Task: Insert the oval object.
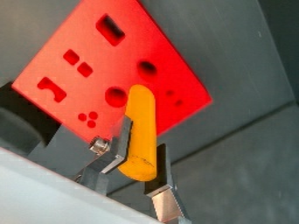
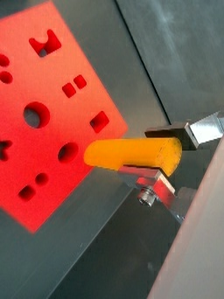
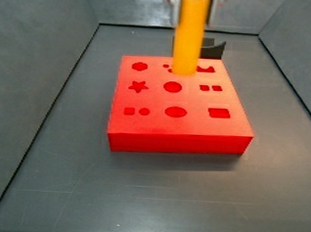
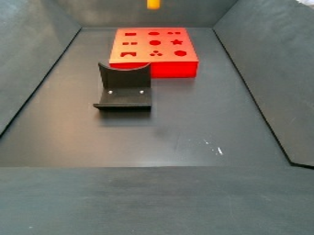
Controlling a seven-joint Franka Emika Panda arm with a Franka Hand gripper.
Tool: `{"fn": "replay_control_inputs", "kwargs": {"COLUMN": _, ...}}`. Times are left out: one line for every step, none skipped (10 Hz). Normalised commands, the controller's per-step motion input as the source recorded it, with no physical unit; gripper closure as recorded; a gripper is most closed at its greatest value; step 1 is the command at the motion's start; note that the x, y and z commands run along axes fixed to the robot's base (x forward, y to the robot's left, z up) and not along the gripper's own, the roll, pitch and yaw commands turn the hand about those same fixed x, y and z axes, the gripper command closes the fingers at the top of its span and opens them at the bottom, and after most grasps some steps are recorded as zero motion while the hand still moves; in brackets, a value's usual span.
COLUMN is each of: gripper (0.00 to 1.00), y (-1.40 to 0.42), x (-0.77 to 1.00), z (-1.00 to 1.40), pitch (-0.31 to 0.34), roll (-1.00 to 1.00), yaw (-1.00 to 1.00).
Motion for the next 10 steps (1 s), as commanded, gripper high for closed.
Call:
{"fn": "replay_control_inputs", "kwargs": {"gripper": 1.0, "y": -0.19, "x": 0.68, "z": -0.5, "pitch": 0.0, "roll": 0.22, "yaw": 0.19}}
{"fn": "replay_control_inputs", "kwargs": {"gripper": 1.0, "y": -0.31, "x": 0.53, "z": -0.56, "pitch": 0.0, "roll": 0.35, "yaw": 0.01}}
{"fn": "replay_control_inputs", "kwargs": {"gripper": 1.0, "y": -0.3, "x": 0.16, "z": -0.57, "pitch": -0.009, "roll": 0.38, "yaw": 0.0}}
{"fn": "replay_control_inputs", "kwargs": {"gripper": 1.0, "y": -0.28, "x": 0.12, "z": -0.57, "pitch": -0.004, "roll": 0.38, "yaw": 0.0}}
{"fn": "replay_control_inputs", "kwargs": {"gripper": 1.0, "y": -0.06, "x": 0.03, "z": -0.52, "pitch": -0.004, "roll": 0.32, "yaw": 0.0}}
{"fn": "replay_control_inputs", "kwargs": {"gripper": 1.0, "y": 0.07, "x": -0.19, "z": -0.45, "pitch": -0.01, "roll": 0.2, "yaw": 0.0}}
{"fn": "replay_control_inputs", "kwargs": {"gripper": 1.0, "y": 0.22, "x": -0.41, "z": -0.18, "pitch": -0.051, "roll": -0.05, "yaw": 0.0}}
{"fn": "replay_control_inputs", "kwargs": {"gripper": 1.0, "y": 0.28, "x": -0.36, "z": 0.0, "pitch": -0.103, "roll": -0.27, "yaw": 0.0}}
{"fn": "replay_control_inputs", "kwargs": {"gripper": 1.0, "y": 0.21, "x": -0.26, "z": 0.0, "pitch": -0.224, "roll": -0.4, "yaw": 0.0}}
{"fn": "replay_control_inputs", "kwargs": {"gripper": 1.0, "y": 0.12, "x": -0.11, "z": -0.09, "pitch": -0.316, "roll": -0.41, "yaw": 0.03}}
